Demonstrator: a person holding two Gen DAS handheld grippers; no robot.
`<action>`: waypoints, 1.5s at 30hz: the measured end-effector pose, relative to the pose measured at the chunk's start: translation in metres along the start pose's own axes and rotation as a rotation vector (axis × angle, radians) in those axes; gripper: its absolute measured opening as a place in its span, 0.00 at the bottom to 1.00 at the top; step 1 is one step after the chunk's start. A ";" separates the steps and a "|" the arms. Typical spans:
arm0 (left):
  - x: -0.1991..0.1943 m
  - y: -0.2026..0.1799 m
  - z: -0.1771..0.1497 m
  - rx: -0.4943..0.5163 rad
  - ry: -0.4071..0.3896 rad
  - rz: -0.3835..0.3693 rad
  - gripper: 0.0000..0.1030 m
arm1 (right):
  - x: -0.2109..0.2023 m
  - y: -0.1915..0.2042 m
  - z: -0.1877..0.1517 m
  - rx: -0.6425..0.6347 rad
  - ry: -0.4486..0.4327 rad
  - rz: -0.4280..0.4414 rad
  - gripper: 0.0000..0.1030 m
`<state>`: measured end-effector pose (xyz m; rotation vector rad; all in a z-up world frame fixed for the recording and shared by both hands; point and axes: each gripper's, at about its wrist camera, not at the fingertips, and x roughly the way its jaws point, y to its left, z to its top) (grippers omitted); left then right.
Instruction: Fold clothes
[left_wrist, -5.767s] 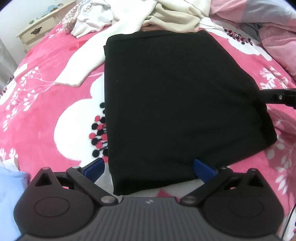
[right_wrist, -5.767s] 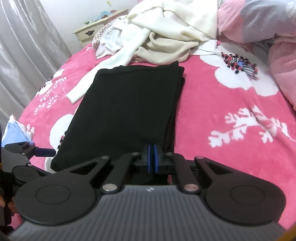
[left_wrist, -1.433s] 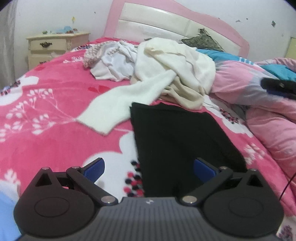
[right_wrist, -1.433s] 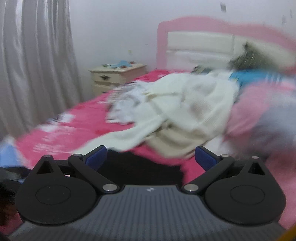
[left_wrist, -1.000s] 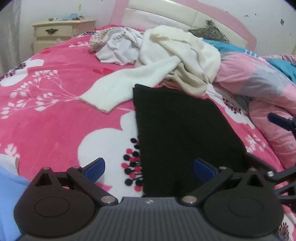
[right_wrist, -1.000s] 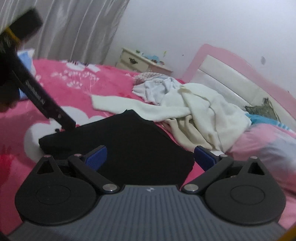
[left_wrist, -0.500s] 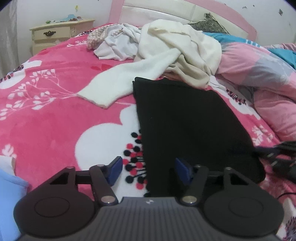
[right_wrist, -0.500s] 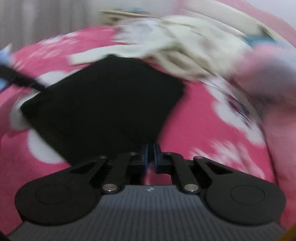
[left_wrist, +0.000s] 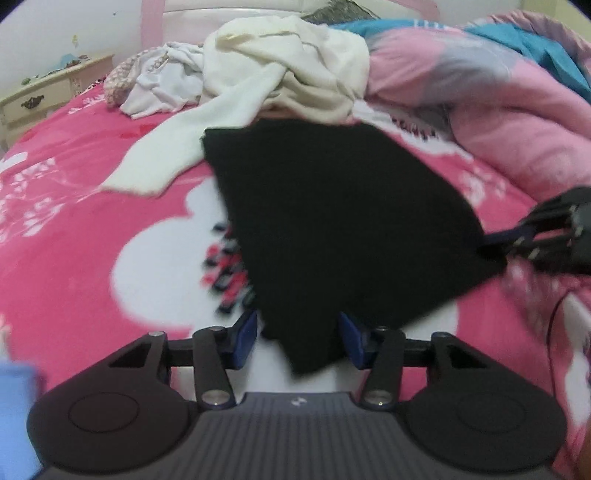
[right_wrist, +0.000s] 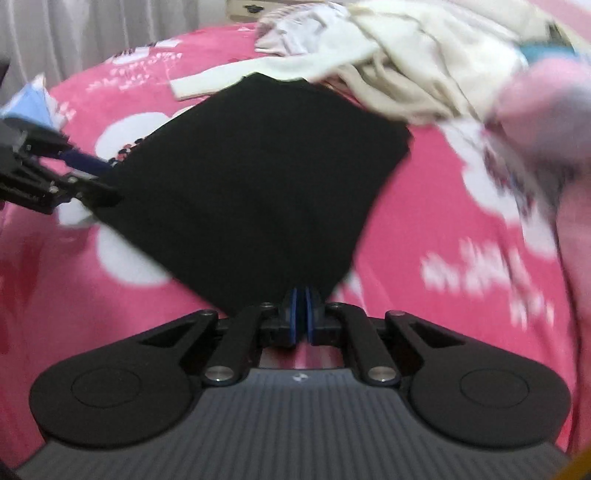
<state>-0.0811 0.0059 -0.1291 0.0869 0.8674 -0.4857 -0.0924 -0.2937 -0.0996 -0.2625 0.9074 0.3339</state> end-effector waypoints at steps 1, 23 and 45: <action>-0.006 0.002 -0.003 0.017 -0.001 0.004 0.48 | -0.006 -0.003 -0.004 0.009 0.026 -0.011 0.06; -0.001 0.036 -0.009 -0.390 0.086 -0.198 0.50 | 0.014 -0.070 -0.050 1.024 0.081 0.363 0.21; -0.016 0.035 0.006 -0.368 0.037 -0.228 0.06 | -0.001 -0.061 -0.035 0.946 0.091 0.468 0.08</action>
